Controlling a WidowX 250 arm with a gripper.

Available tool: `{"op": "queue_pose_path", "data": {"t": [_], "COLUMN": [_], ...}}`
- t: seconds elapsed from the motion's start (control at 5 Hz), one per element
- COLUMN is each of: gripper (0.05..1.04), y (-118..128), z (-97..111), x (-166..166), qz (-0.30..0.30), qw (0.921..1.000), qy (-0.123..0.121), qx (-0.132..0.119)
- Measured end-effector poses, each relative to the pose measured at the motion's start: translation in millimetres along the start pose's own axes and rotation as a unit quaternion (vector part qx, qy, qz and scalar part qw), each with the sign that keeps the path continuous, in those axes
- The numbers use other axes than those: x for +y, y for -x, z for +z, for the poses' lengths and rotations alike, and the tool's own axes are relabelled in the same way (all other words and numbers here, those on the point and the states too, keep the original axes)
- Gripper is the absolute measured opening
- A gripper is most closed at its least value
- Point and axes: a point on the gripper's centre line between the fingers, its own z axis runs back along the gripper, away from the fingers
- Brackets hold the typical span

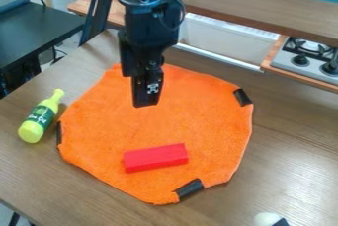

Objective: Fold the cloth from top left to bottom right

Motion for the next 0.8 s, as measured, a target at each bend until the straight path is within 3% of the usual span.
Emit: {"op": "queue_pose_path", "data": {"t": [0.2, 0.4, 0.6, 0.8], "gripper": [1.001, 1.001, 1.001, 1.001], "y": [0.1, -0.8, -10.7, -21.2], "z": [-7.6, -19.7, -32.5, -44.9], "x": [-1.6, 44.6, 89.1, 117.3], "qz": [-0.003, -0.018, -0.059, -0.096], "qw": [0.9999, 0.9989, 0.9929, 0.9895], "qy": [0.013, 0.040, 0.091, 0.088], "qx": [0.009, -0.013, -0.049, -0.063]}}
